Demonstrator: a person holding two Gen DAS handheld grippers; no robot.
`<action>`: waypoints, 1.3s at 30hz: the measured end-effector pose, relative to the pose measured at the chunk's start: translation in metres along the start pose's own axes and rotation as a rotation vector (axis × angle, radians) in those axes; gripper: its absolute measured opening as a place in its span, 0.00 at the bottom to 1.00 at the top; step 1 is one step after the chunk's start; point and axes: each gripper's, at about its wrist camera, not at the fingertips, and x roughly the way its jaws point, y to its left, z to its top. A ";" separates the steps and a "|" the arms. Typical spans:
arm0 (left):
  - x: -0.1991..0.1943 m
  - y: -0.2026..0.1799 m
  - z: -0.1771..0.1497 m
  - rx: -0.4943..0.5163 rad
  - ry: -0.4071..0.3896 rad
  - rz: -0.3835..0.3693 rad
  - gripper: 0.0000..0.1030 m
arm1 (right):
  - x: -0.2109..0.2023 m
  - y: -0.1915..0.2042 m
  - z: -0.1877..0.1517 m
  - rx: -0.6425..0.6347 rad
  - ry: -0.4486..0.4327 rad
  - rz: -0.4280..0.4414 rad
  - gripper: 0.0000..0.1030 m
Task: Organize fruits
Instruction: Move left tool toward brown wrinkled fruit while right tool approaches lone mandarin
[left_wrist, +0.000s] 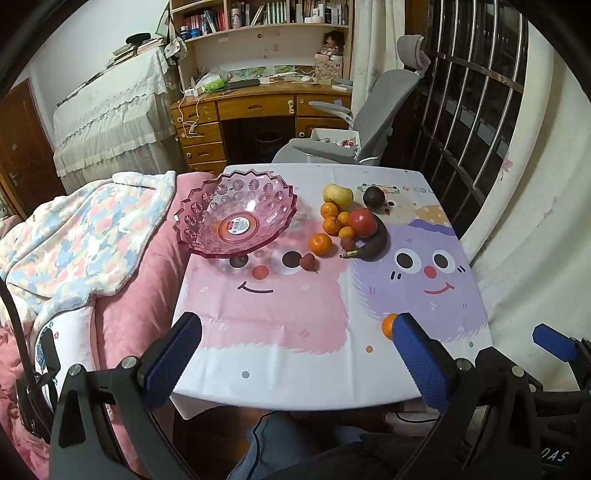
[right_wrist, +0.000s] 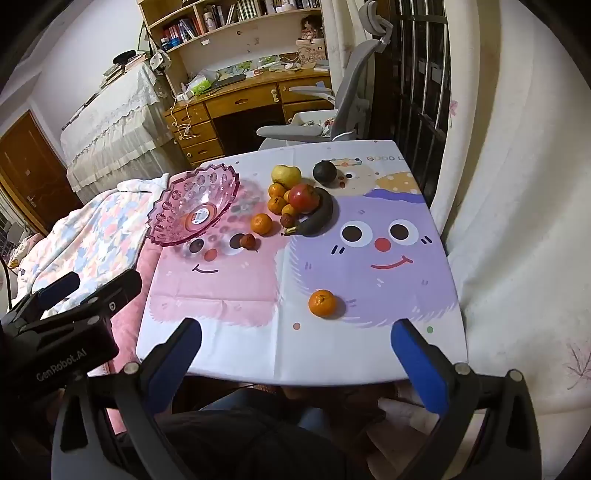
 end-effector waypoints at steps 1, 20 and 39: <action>0.000 0.000 0.000 -0.003 -0.002 0.000 1.00 | 0.001 0.002 0.000 -0.001 -0.001 -0.002 1.00; -0.003 0.003 -0.002 -0.014 -0.009 -0.004 1.00 | 0.001 0.003 -0.004 0.002 0.000 0.004 1.00; -0.004 0.007 -0.001 -0.019 -0.017 -0.003 1.00 | 0.000 -0.001 -0.002 0.005 -0.002 0.009 1.00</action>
